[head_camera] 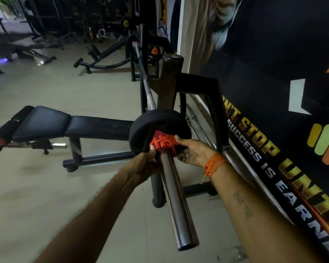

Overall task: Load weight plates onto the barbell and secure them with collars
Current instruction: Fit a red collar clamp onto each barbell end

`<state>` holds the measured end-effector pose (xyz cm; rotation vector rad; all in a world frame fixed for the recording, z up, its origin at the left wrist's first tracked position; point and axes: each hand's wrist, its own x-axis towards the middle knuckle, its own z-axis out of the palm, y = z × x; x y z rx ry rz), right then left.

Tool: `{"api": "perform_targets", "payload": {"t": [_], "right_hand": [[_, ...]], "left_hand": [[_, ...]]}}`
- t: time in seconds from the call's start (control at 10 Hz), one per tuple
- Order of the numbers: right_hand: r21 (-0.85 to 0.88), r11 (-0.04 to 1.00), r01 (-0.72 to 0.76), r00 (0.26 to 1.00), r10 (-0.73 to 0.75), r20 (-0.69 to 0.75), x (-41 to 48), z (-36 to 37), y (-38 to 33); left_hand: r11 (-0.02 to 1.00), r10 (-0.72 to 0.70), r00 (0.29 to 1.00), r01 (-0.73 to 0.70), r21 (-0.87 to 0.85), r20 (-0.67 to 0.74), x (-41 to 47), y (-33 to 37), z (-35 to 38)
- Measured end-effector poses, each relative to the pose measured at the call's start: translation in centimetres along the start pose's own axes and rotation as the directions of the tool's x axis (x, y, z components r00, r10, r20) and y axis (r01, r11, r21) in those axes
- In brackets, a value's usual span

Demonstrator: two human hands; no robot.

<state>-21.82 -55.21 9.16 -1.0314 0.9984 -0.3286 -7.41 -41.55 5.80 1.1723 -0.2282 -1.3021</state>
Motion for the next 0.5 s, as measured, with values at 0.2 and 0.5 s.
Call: {"api": "perform_targets", "payload": {"t": [0.2, 0.5], "right_hand": [[-0.255, 0.928, 0.27, 0.946, -0.305, -0.107, -2.7, 0.9, 1.1], [-0.784, 0.299, 0.544, 0.558, -0.827, 0.072, -12.6, -1.7, 8.7]], "left_hand": [[0.942, 0.12, 0.989, -0.085, 0.324, -0.088, -2.6, 0.1, 0.6], [0.4, 0.69, 0.724, -0.358, 0.844, -0.02, -16.1, -5.8, 4.0]]}}
